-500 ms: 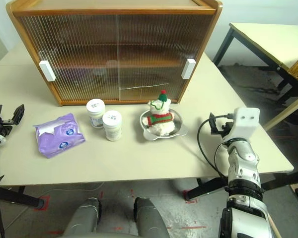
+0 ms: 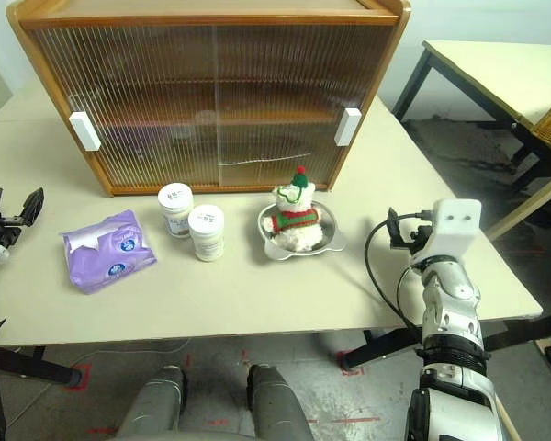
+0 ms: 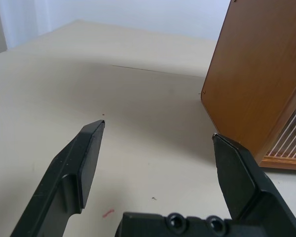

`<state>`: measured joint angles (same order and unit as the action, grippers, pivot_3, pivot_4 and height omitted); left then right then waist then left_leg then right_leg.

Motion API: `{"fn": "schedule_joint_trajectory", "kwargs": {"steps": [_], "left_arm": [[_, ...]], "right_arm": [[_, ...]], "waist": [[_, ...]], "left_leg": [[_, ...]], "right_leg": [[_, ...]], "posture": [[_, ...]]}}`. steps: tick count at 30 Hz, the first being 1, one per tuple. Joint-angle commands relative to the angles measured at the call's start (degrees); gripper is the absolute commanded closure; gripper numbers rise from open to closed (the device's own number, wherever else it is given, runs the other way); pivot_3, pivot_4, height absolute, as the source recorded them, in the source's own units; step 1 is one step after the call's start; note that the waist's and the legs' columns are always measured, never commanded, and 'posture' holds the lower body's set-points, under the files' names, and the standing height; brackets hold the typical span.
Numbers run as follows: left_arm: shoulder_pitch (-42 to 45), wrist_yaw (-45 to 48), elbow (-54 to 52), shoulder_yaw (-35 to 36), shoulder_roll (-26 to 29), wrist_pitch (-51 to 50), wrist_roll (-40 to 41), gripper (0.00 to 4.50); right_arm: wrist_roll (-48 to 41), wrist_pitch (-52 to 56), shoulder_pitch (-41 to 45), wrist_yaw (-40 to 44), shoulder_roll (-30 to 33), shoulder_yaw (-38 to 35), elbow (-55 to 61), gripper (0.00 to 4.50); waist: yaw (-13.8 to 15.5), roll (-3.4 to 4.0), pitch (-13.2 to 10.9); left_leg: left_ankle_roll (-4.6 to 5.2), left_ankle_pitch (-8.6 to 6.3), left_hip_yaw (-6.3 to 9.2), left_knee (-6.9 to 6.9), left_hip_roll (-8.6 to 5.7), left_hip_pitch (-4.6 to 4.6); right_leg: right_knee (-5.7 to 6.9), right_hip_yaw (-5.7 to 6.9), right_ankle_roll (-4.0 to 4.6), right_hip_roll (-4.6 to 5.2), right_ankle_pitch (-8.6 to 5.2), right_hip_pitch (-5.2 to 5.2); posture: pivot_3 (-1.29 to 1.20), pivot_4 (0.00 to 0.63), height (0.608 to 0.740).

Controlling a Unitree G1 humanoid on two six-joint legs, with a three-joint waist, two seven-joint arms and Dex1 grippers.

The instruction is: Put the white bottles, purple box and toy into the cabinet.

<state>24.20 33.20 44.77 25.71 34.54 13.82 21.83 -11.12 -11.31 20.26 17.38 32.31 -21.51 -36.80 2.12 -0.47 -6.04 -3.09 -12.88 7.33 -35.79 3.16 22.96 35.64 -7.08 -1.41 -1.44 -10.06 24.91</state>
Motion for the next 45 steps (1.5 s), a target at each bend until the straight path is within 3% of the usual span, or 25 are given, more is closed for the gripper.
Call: {"fn": "schedule_joint_trajectory", "kwargs": {"steps": [1, 7, 11, 21, 29, 45], "left_arm": [[-1.18, 0.14, -1.01, -0.12, 0.11, -0.48, -0.35, 0.0], [-2.32, -0.14, -1.88, 0.15, -0.35, -0.5, -0.07, 0.0], [-0.67, 0.16, -0.41, 0.25, 1.04, -0.89, -0.23, 0.0], [0.23, 1.58, 0.86, 1.18, 3.16, -1.1, 0.37, 0.0], [-0.7, 2.05, -1.65, 1.8, 3.48, -1.9, 1.2, 0.0], [-1.19, 4.6, -11.78, 1.02, 2.41, -8.93, 4.05, 0.0]], "right_arm": [[-1.06, 1.74, 0.65, 1.51, 0.84, 0.65, 7.89, 0.03], [-4.03, 9.78, -1.0, 10.48, 2.63, 5.43, 27.53, 0.03], [-12.44, 19.82, -2.84, 18.19, 5.13, 6.8, 41.6, 0.03], [-28.47, 42.56, -8.58, 34.34, 13.94, 14.79, 60.87, 0.03], [-29.52, 43.93, -6.83, 36.6, 11.6, 18.97, 64.56, 0.03], [-25.0, 38.96, -5.16, 36.32, 5.46, 20.66, 59.13, 0.03]], "waist": [[-0.1, 0.03, -0.04], [-0.12, -0.02, -0.07], [0.02, -0.17, -0.15], [0.68, -0.37, -0.22], [0.86, -0.44, -0.18], [1.84, -0.6, -0.08]], "left_leg": [[-0.01, -0.01, -0.02, 0.0, 0.0, 0.03], [-0.01, -0.01, -0.03, 0.01, 0.01, 0.11], [0.05, 0.04, -0.02, -0.02, 0.02, 0.12], [0.01, 0.14, -0.17, -0.11, -0.11, 0.14], [0.02, 0.17, -0.22, -0.11, -0.11, 0.06], [0.23, 0.35, -0.2, -0.13, -0.11, -0.17]], "right_leg": [[0.0, -0.01, 0.0, 0.0, 0.0, 0.04], [-0.04, 0.0, 0.0, -0.34, -0.04, 0.12], [-0.05, 0.05, -0.1, -0.74, -0.1, 0.1], [-0.09, 0.14, -0.09, -0.89, -0.23, 0.0], [0.04, 0.16, -0.08, -1.01, -0.24, 0.0], [0.57, 0.16, 0.2, -1.08, -0.4, 0.0]], "posture": [[0.09, 0.152, 0.74], [0.09, 0.141, 0.74], [0.09, 0.142, 0.74], [0.1, 0.137, 0.74], [0.13, 0.126, 0.74], [0.15, 0.111, 0.74]]}}
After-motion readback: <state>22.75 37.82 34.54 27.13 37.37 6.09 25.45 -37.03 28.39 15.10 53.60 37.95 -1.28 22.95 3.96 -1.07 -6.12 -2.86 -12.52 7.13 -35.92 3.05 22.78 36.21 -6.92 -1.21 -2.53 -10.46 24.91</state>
